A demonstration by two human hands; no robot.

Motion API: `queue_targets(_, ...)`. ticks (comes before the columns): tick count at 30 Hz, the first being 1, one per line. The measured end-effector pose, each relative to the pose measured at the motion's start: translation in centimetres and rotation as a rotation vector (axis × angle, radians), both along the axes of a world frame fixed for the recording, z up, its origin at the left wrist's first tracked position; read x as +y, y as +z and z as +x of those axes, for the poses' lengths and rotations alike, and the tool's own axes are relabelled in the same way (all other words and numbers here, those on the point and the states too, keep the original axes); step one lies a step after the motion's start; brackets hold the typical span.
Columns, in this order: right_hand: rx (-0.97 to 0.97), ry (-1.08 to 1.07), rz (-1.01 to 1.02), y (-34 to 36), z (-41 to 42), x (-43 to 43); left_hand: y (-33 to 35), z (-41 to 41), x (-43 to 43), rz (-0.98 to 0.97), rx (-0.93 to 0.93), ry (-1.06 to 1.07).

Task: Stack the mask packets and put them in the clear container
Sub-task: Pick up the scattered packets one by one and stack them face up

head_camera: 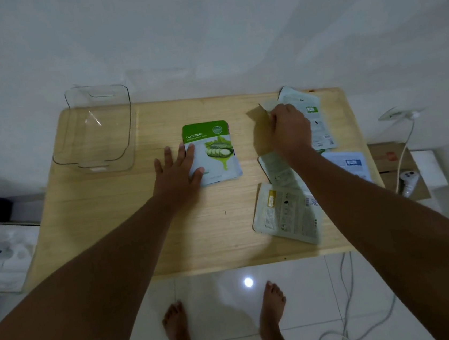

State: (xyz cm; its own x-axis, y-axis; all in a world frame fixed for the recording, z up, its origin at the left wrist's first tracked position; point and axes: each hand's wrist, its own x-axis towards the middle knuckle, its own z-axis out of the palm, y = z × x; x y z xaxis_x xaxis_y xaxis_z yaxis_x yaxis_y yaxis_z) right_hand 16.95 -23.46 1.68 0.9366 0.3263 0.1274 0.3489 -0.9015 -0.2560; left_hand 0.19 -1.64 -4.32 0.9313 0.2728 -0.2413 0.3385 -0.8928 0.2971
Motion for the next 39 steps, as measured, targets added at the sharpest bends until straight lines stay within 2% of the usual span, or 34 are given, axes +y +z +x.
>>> queue_targets(6,-0.110,-0.029,0.508,3.2,-1.5,2.6,0.6,-0.1,0.1,-0.041,0.027,0.000)
queue_targets(9,-0.053,-0.098,0.745,4.5,-2.4,4.3,0.6,0.0,0.0,-0.034,0.037,0.003)
queue_targets(13,0.107,-0.166,0.792,2.8,-4.0,6.4,0.4,0.0,0.0,-0.047,0.019,0.011)
queue_targets(17,0.228,-0.126,0.679,0.6,-5.7,7.8,0.4,-0.1,-0.2,-0.083,-0.012,0.037)
queue_targets(21,0.274,0.140,0.452,-1.0,-7.2,7.9,0.5,-0.1,-0.1,-0.115,-0.023,0.043)
queue_targets(23,0.251,0.298,0.275,-2.0,-7.9,7.6,0.7,0.1,0.0,-0.103,-0.007,0.027)
queue_targets(25,0.274,0.353,0.154,-3.3,-8.3,7.2,0.7,0.2,0.1,-0.087,0.015,0.016)
queue_targets(32,0.238,0.293,0.180,-3.7,-6.5,4.7,0.0,0.2,-0.1,-0.015,0.015,0.004)
queue_targets(36,0.166,0.053,-0.020,-2.8,-2.4,1.2,0.1,0.2,-0.1,-0.012,0.011,0.006)
queue_targets(39,0.214,-0.099,-0.213,-2.8,-0.1,-1.4,0.0,0.2,-0.1,-0.012,0.018,0.008)
